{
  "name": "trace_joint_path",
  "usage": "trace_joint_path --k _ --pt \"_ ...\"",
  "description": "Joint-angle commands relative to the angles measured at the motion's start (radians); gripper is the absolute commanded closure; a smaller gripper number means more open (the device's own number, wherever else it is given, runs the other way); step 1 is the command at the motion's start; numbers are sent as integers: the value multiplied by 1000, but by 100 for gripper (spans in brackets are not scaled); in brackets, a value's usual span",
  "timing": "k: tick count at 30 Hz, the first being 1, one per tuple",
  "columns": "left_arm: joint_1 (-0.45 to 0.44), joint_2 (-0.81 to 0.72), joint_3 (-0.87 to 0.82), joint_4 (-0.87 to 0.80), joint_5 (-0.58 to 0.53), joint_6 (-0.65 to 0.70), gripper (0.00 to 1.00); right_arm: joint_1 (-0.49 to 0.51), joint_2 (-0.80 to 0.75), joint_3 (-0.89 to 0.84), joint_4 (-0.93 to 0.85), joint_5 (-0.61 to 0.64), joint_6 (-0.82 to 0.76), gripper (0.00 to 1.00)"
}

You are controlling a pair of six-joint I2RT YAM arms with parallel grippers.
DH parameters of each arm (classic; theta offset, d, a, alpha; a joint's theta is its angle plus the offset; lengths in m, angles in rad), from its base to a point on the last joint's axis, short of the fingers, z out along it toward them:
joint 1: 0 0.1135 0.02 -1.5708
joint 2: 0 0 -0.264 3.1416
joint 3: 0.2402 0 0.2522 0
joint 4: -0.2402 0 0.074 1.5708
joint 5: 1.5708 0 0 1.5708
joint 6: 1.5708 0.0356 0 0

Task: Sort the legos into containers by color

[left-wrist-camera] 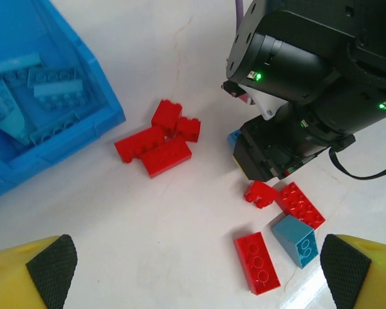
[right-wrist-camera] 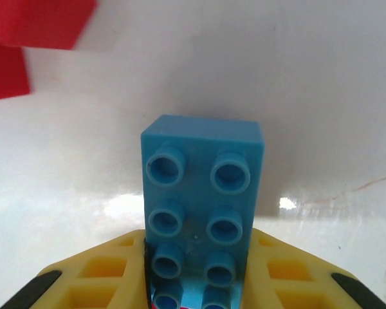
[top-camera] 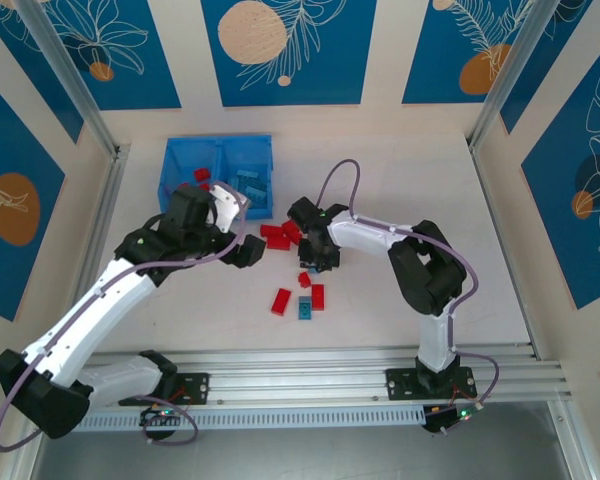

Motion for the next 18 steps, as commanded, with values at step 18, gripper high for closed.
trace_joint_path --k 18 --pt "-6 -157 -126 69 -312 -138 0 16 297 949 -27 22 -252 76"
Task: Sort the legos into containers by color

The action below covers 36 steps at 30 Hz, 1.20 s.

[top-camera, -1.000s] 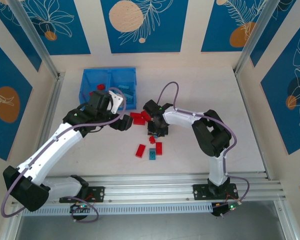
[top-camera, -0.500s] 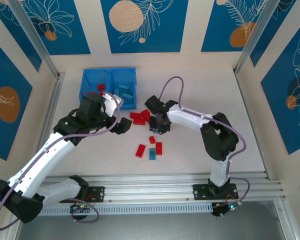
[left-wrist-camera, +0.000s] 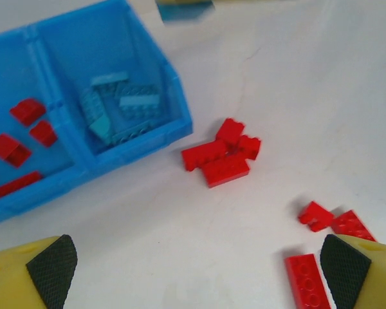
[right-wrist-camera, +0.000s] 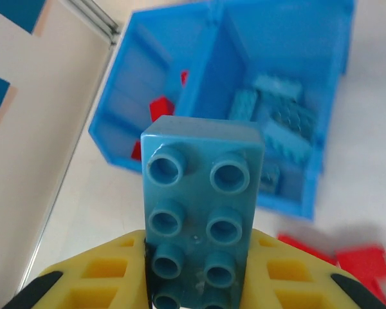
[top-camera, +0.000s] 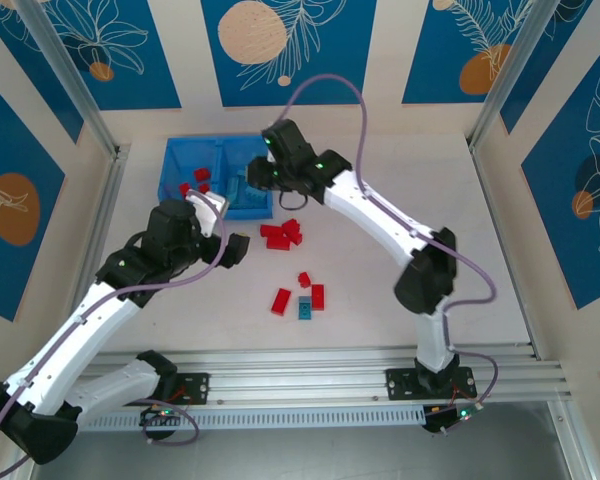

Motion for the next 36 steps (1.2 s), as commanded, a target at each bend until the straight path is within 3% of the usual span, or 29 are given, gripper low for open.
trace_joint_path --k 1,5,9,13,17,29,32,36 --pt "-6 -26 -39 25 -81 -85 0 -26 211 245 -116 5 -60 76" --pt "-5 -57 -77 13 -114 -121 0 -38 441 540 -167 -25 -88 76" --pt "-4 -98 -98 8 -178 -125 0 -35 518 538 -39 -133 -116 76" --pt "-4 -115 -103 -2 -186 -116 0 -32 594 601 -22 -199 -70 72" --pt "-5 -115 -109 -14 -178 -132 0 -21 613 622 2 -208 -41 57" --pt "-5 -79 -108 19 -134 -126 0 -24 413 579 -82 -273 -30 45" --pt "-5 -39 -102 69 -50 -110 0 -44 288 506 -142 -288 -10 40" --pt "-5 135 -35 77 150 -111 0 -97 57 256 -143 -304 44 32"
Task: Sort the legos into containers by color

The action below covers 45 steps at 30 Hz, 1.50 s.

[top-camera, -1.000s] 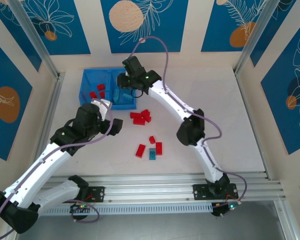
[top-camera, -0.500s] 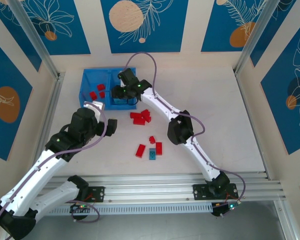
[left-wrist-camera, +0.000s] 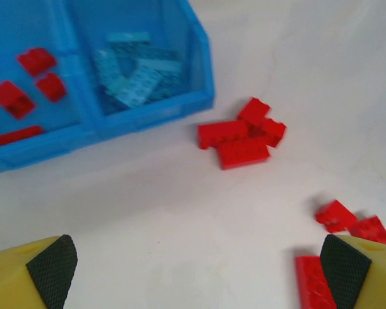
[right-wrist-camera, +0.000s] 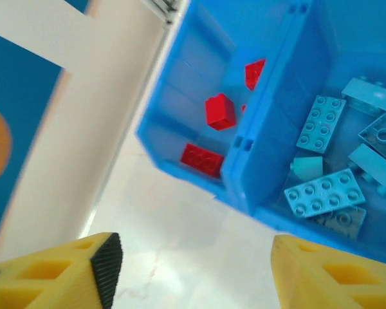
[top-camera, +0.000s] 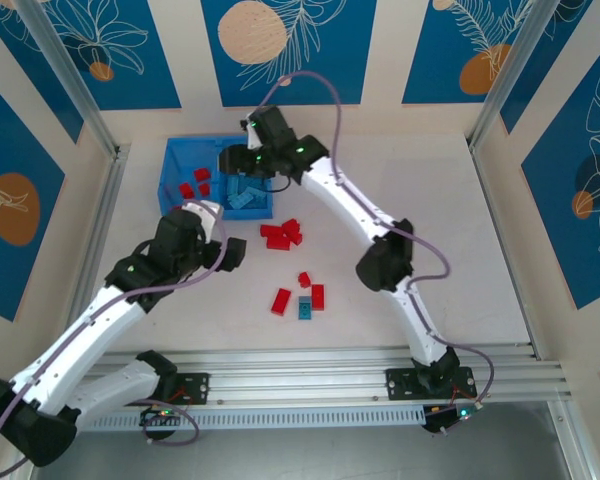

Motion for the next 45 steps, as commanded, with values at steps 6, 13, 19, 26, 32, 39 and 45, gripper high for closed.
trace_joint_path --k 6,13,19,26,32,39,45 --pt "-7 415 202 -52 172 -113 3 -141 -486 -558 52 30 95 3" --pt "-7 691 287 11 240 -151 0 -205 -647 -805 66 57 193 0" --pt "-8 857 336 77 245 -188 0 -207 -663 -820 38 65 186 0" --pt "-10 974 416 94 265 -150 0 -209 -666 -817 21 71 179 1" --pt "-26 1049 490 37 202 -124 12 -210 -667 -820 17 71 178 0" --pt "-42 1096 521 -31 118 -78 31 -218 -677 -823 -12 58 166 0" --pt "-51 1081 514 -62 99 -56 42 -221 -698 -869 -34 -24 145 1"
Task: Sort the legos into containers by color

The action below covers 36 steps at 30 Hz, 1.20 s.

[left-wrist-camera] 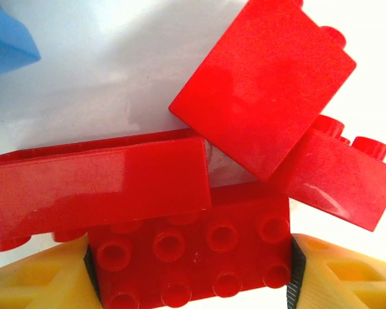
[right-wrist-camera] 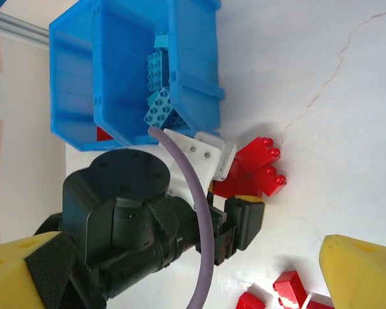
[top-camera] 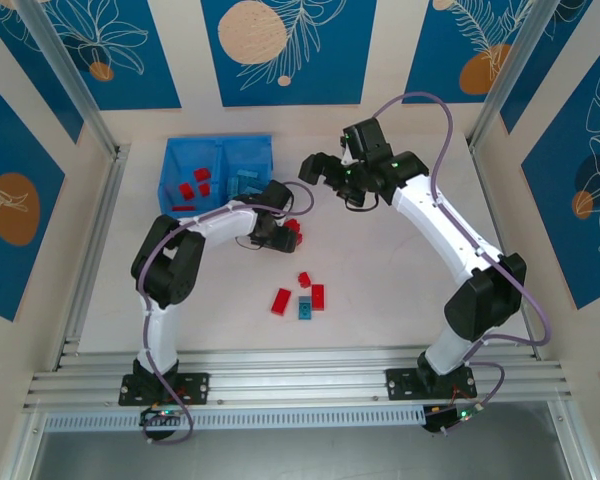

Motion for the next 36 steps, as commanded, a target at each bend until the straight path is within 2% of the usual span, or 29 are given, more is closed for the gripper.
trace_joint_path --k 1,6,14,17,20,24,28,32,36 --pt "-16 11 -9 -63 -42 36 43 -3 -45 -25 -61 -57 -18 1" --pt "-22 -95 -37 -93 -58 61 48 -5 -55 -68 -110 -52 -1 1" --pt "-4 -353 -14 -152 -67 35 48 -32 -64 -90 -79 -56 45 1" --pt "45 -430 22 -180 -111 21 48 -40 -61 -83 -77 -60 49 1" --pt "145 -459 83 -206 -143 3 47 -43 -62 -86 -73 -60 53 1" --pt "304 -418 183 -236 -195 -34 47 -43 -62 -92 -68 -67 62 1" --pt "437 -305 301 -279 -237 -80 46 -43 -71 -97 -70 -68 64 2" --pt "540 -169 398 -285 -141 -146 45 -45 -88 -105 -92 -49 68 2" --pt "577 24 584 -382 -52 -162 39 -45 -96 -113 -103 -50 74 2"
